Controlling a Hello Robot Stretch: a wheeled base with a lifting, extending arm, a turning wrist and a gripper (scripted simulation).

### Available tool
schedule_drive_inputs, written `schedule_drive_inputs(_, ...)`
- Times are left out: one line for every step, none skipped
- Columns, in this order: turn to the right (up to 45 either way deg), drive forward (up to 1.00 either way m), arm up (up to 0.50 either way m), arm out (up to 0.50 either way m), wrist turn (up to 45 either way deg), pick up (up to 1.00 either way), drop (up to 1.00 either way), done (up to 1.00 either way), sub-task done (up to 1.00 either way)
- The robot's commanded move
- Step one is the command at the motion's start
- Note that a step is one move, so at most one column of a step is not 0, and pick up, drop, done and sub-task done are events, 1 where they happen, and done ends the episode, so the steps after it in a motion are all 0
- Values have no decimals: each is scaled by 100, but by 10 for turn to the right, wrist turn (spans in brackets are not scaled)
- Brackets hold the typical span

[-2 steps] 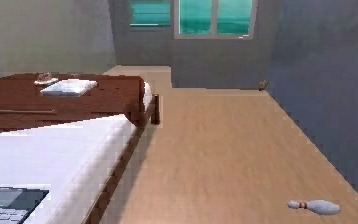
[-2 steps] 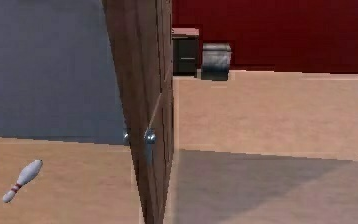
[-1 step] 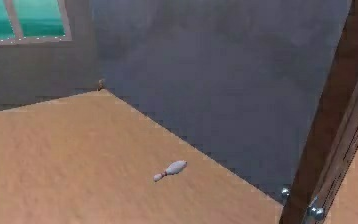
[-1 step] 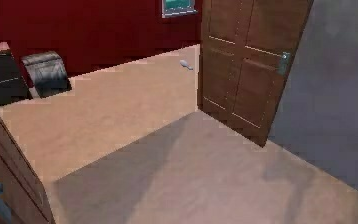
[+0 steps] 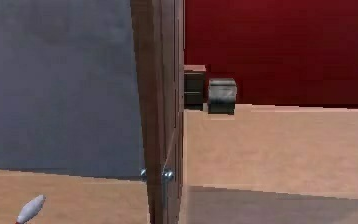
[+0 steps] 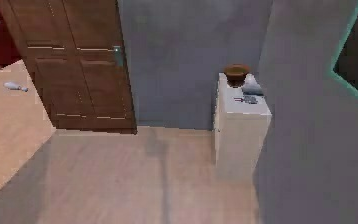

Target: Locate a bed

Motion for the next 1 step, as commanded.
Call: schedule_drive_inputs(450,0,0,0,0,0,0,0,0)
